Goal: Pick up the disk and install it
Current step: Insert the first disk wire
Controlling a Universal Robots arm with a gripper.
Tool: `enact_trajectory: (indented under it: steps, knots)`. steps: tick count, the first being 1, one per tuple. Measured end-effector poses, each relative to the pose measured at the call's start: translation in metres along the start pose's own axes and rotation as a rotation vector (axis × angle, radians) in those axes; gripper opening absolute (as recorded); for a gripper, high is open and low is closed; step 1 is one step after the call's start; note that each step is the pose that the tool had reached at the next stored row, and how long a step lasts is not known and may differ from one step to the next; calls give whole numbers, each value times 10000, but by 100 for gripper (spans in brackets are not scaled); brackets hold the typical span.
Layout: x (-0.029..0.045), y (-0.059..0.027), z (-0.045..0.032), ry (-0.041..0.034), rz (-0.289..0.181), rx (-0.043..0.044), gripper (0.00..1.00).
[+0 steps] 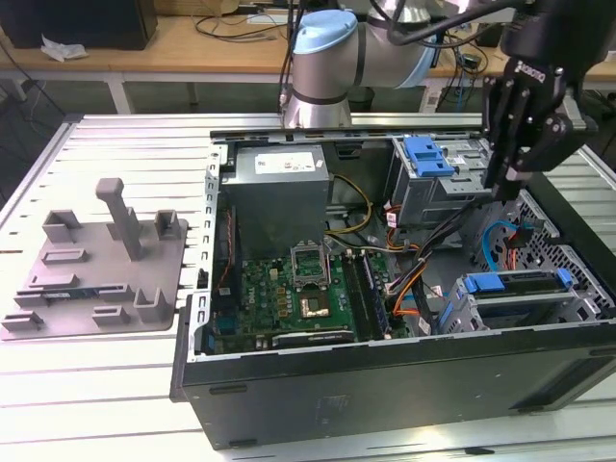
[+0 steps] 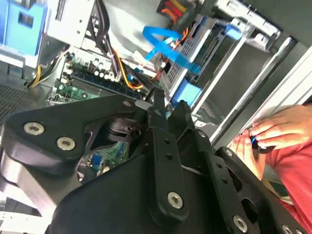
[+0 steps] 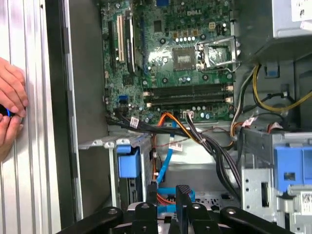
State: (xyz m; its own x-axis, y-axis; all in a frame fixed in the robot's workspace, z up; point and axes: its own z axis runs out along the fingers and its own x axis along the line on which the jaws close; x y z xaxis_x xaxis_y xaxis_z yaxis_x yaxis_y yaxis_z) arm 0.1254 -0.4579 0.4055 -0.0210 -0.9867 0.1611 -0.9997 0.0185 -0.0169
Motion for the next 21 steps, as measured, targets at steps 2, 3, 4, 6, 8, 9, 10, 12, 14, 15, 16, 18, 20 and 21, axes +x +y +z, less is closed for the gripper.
enact_trajectory:
  steps: [2,3,4,6,8,9,10,12,14,15,16,18,20,21]
  knots:
    - [-2,-93,1,2,1,-6,29]
    - [-4,-144,2,2,2,-9,29]
    - [-5,-188,3,2,1,-11,29]
    - [-7,-284,4,15,4,-17,29]
    - [-10,-386,5,63,1,-33,29]
    - [-12,-434,6,96,0,-40,29]
    - [-14,-480,6,129,-2,-48,29]
    - [-17,-617,10,253,-3,-75,29]
    - [-20,-672,18,436,44,-91,29]
    - [-21,-685,22,515,81,-97,29]
    - [-22,-703,28,616,143,-109,29]
    - [-25,-727,37,755,236,-126,29]
    - [-30,-751,53,834,323,-146,29]
    - [-39,-779,76,844,402,-163,29]
